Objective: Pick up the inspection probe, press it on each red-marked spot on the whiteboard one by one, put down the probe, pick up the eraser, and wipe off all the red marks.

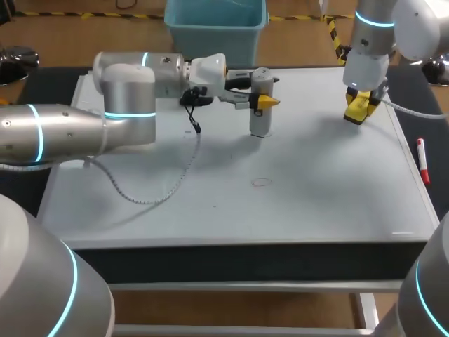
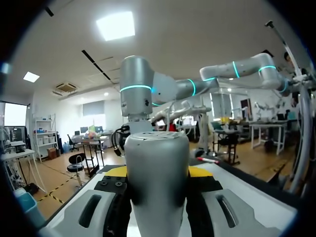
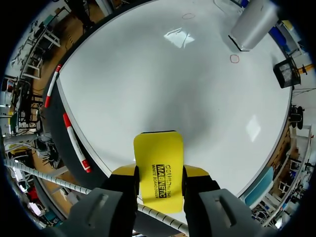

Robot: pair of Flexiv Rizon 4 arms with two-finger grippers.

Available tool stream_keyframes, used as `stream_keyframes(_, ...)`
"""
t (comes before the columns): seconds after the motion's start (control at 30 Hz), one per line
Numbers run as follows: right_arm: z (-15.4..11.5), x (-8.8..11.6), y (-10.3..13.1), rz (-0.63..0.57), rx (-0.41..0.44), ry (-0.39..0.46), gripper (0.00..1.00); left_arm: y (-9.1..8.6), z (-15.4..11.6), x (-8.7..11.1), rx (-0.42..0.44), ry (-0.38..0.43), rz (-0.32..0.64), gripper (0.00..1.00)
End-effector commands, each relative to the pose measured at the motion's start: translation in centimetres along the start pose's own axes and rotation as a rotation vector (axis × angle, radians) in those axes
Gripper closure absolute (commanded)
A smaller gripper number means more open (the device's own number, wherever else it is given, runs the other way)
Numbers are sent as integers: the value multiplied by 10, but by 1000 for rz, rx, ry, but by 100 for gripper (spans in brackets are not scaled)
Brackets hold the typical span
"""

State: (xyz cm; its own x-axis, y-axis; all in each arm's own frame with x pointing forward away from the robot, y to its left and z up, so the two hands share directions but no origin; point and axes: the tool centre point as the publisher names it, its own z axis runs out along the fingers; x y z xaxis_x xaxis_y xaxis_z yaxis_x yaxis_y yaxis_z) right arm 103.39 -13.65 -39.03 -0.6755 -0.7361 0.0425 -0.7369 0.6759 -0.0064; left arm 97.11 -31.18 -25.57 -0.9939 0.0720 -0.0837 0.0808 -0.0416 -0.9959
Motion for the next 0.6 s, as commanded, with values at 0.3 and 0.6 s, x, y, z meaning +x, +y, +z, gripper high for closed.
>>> stream_keyframes(0.3, -1, 0, -1, -2, 0, 4, 100, 15, 9, -10, 28, 21, 2, 100)
stream_keyframes(0.6, -1, 0, -1, -2, 0, 4, 100, 21, 9, -11, 31, 22, -6, 100)
